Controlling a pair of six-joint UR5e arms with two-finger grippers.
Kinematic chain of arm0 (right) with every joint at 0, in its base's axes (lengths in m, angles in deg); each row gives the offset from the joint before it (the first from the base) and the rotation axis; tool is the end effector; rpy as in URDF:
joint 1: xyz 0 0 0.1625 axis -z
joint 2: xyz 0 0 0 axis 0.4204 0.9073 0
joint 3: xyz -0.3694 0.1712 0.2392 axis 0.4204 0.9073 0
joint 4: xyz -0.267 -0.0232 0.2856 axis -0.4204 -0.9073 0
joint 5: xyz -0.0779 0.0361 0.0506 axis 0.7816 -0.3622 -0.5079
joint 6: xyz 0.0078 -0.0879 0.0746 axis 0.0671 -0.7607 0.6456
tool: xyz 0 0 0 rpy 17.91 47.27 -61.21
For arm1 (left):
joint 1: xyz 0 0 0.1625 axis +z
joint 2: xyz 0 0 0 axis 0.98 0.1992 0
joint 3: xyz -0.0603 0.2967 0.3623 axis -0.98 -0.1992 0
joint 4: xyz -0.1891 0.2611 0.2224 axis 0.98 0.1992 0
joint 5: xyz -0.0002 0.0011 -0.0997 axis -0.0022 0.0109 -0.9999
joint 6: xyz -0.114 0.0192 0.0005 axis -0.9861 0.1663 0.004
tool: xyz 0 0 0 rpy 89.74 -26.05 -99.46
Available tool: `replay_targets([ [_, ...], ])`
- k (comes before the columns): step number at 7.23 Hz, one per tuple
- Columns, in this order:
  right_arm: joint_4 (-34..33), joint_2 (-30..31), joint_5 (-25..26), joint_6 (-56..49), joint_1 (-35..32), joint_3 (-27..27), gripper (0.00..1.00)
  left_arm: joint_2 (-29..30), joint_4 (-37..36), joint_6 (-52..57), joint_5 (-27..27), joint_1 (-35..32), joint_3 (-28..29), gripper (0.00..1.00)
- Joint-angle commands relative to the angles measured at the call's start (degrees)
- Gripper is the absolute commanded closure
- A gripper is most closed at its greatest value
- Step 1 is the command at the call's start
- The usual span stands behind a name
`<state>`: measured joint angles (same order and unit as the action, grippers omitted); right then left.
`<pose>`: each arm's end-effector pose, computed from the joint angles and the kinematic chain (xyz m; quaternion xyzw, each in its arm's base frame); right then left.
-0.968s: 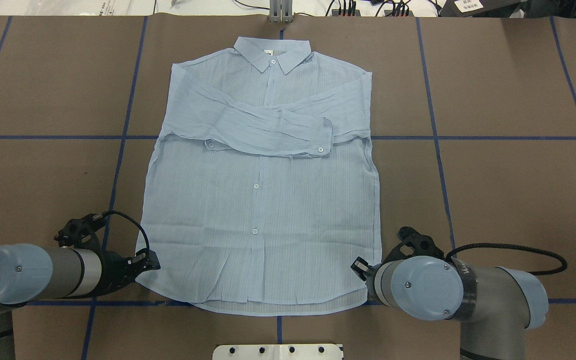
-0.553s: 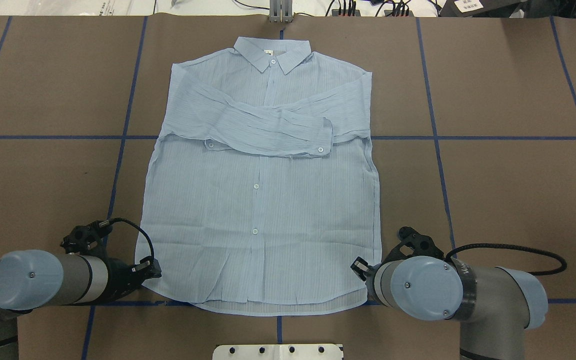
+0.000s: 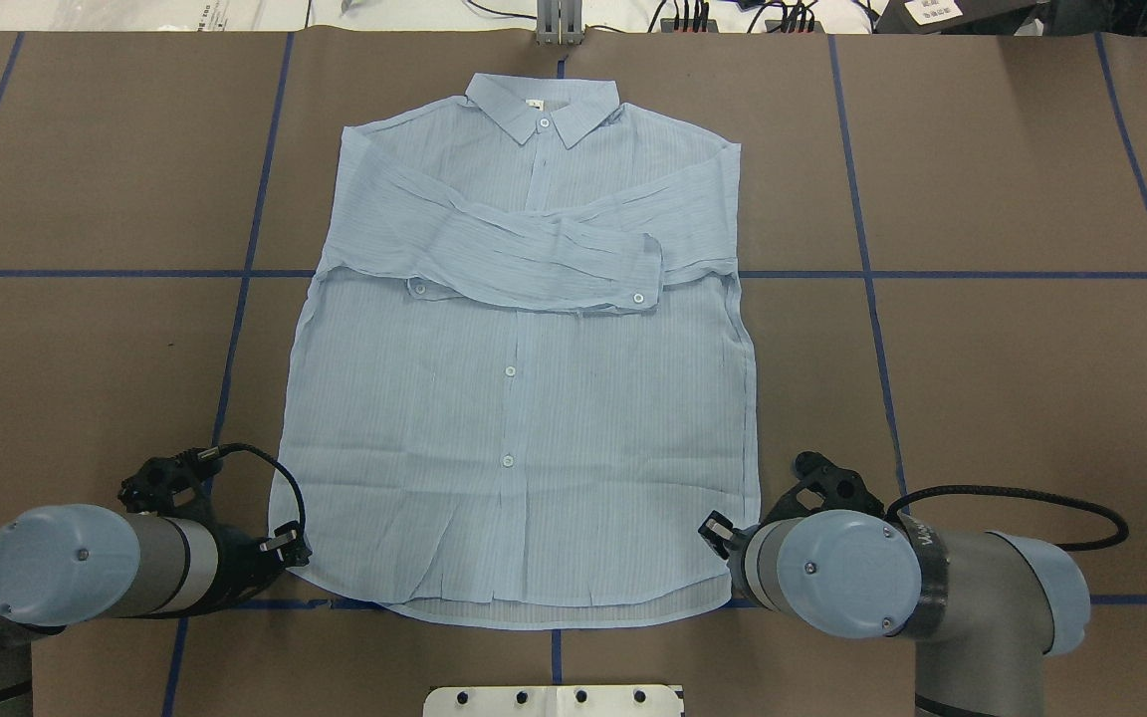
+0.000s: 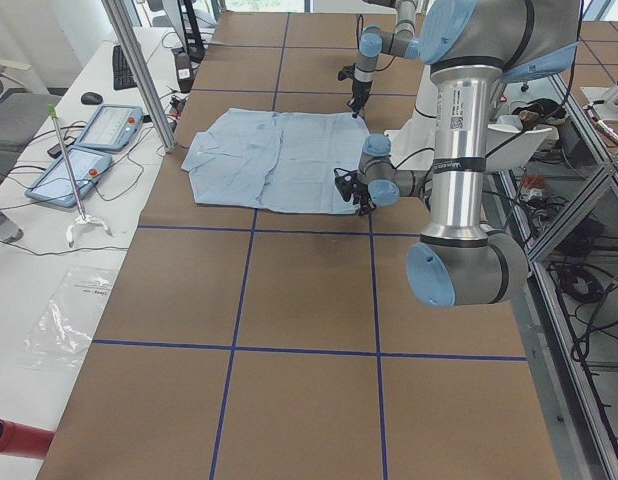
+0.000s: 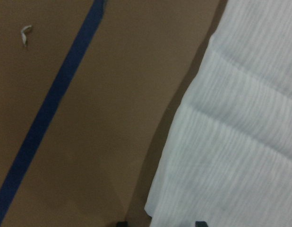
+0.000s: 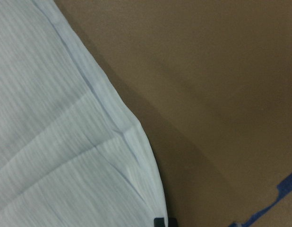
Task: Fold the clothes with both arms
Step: 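Grasp the hem corners nearest the robot with both grippers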
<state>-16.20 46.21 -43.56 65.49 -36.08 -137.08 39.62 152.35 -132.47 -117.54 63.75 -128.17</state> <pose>-0.5075 -0.2322 0.3986 -0.0878 -0.3657 0.3426 0.8609 0.4372 -0.2395 0.4748 -0.0550 0.4276 -0.2145 0.8764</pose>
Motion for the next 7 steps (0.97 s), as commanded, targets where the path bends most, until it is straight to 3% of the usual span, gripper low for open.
replay_targets([
  [1,0.00,0.00,0.09,0.09,0.06,0.12,1.00,0.00,-0.78,0.00,1.11,0.08,-0.36,0.55],
  [2,0.00,0.00,0.09,0.09,0.06,0.12,1.00,0.00,-0.78,0.00,1.29,0.08,-0.88,0.65],
  [3,0.00,0.00,0.09,0.09,0.14,0.20,1.00,-0.09,-1.30,0.00,2.16,0.08,-2.28,0.89],
  [4,0.00,0.09,0.18,0.09,0.23,0.38,1.00,0.00,-3.57,0.00,2.25,0.08,-2.91,1.00],
  [7,0.00,0.00,0.35,0.09,0.32,0.64,1.00,0.00,-4.65,0.00,2.25,0.17,-3.26,1.00],
])
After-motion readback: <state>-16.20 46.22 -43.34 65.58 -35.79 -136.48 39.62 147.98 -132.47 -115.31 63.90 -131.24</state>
